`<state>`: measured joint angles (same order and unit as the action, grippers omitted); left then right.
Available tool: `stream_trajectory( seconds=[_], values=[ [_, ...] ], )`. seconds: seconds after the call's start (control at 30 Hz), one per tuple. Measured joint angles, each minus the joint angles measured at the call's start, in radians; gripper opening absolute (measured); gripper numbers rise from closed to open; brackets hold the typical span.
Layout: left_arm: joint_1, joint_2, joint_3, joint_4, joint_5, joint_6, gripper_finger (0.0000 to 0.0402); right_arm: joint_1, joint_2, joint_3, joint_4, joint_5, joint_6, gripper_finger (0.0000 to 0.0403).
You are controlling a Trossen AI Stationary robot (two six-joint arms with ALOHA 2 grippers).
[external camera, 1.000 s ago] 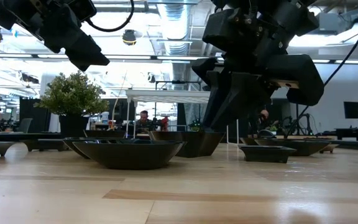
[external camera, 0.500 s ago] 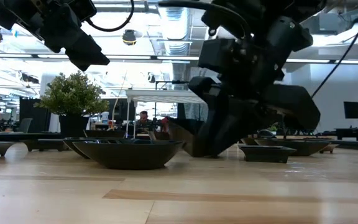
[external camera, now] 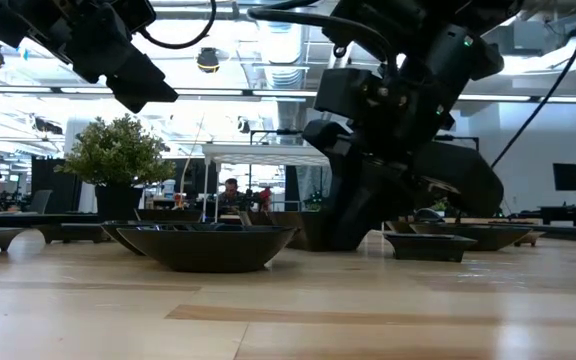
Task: Pick & Place Mini shaped plates
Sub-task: Stack the black distorted square plate on top of the black distorted square plate on the shelf
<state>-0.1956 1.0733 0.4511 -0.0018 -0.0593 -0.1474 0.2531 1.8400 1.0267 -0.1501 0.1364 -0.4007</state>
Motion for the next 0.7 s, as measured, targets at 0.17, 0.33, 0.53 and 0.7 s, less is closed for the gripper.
stream_trajectory(
  seconds=[0.17,0.33,0.53,0.7],
  values=[
    [0.000,0.000,0.000,0.000,0.000,0.000,0.0172,0.000,-0.006,0.001,0.001,0.000,0.000,0.0069],
    [0.000,0.000,0.000,0.002,0.000,0.000,0.0172,0.000,-0.011,0.001,0.001,0.000,0.000,0.0055],
    [0.000,0.000,0.000,0.002,0.000,0.000,0.0172,0.000,-0.011,0.001,0.000,0.000,0.000,0.0019],
    [0.000,0.000,0.000,0.002,0.000,0.000,0.0172,0.000,-0.011,0.001,0.000,0.000,0.000,0.0007]
  ],
)
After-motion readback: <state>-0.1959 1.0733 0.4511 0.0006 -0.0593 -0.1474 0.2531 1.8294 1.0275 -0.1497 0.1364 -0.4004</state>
